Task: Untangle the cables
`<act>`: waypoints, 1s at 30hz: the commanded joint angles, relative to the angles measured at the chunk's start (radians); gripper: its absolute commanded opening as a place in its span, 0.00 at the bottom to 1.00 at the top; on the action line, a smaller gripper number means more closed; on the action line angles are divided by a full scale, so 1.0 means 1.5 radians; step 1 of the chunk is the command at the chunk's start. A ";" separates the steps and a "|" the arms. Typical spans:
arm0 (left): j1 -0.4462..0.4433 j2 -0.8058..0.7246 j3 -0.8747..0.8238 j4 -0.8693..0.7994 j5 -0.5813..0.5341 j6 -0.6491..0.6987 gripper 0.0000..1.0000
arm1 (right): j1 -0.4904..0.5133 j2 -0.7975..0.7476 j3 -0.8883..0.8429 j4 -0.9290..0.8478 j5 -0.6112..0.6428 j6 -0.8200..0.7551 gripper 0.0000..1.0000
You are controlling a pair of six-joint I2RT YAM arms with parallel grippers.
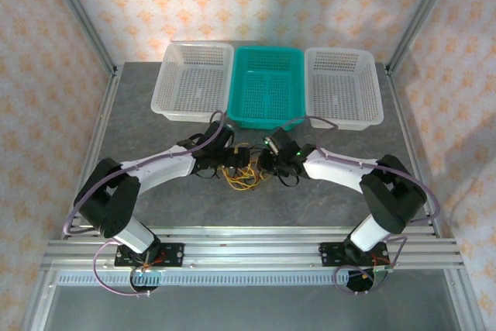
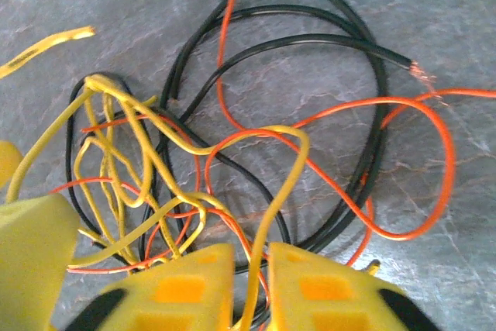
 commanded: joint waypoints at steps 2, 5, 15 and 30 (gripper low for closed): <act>0.002 0.024 0.002 0.004 -0.023 0.004 1.00 | 0.003 -0.031 0.017 -0.020 0.050 -0.005 0.05; 0.002 0.038 0.006 -0.009 -0.040 0.009 0.99 | 0.003 -0.047 0.029 -0.027 0.057 -0.018 0.00; 0.003 0.065 -0.003 -0.031 -0.100 -0.003 0.99 | -0.005 -0.134 0.057 -0.074 0.124 -0.109 0.00; 0.002 0.083 -0.029 -0.031 -0.143 -0.011 1.00 | -0.022 -0.223 0.126 -0.149 0.268 -0.158 0.00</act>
